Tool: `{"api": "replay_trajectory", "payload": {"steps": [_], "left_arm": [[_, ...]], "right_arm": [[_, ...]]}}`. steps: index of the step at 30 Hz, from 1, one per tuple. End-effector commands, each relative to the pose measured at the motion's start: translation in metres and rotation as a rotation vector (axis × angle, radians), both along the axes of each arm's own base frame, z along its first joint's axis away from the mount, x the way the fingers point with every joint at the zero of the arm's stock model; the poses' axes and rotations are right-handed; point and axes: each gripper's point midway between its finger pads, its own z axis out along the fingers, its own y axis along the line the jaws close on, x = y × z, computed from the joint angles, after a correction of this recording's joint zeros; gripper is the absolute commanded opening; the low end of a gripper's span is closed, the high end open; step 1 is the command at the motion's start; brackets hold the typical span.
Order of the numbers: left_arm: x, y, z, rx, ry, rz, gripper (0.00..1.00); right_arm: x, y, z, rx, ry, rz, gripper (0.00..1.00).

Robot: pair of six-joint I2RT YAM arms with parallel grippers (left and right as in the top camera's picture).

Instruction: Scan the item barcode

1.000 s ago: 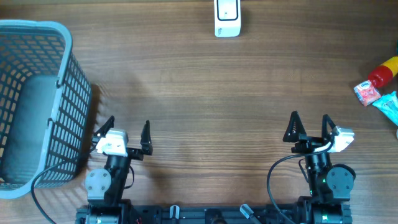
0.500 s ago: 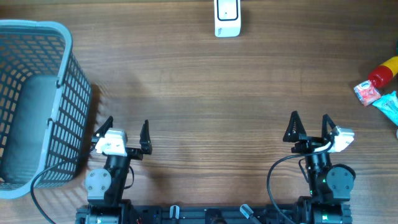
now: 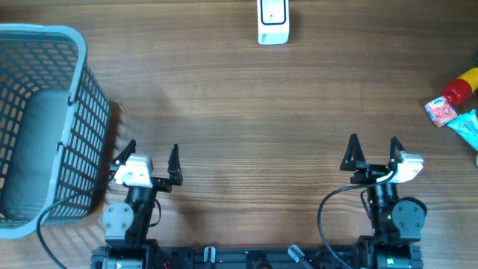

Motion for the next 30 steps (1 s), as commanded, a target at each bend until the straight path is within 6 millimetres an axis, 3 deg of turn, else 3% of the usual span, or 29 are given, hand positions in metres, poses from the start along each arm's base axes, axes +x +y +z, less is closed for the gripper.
{"api": "replay_trajectory", "payload": {"steps": [1, 10, 15, 30], "left_arm": [[0.0, 0.001, -0.002, -0.005, 0.002, 0.012, 1.0], [0.0, 0.001, -0.002, -0.005, 0.002, 0.012, 1.0], [0.0, 0.001, -0.002, -0.005, 0.002, 0.012, 1.0], [0.0, 0.001, -0.002, -0.005, 0.001, 0.012, 1.0]], "right_arm": [[-0.001, 0.005, 0.002, -0.055, -0.011, 0.026, 1.0], [-0.001, 0.005, 0.002, -0.054, -0.011, 0.027, 1.0], [-0.001, 0.023, 0.002, -0.055, -0.013, 0.098, 1.0], [-0.001, 0.023, 0.002, -0.054, -0.013, 0.097, 1.0]]}}
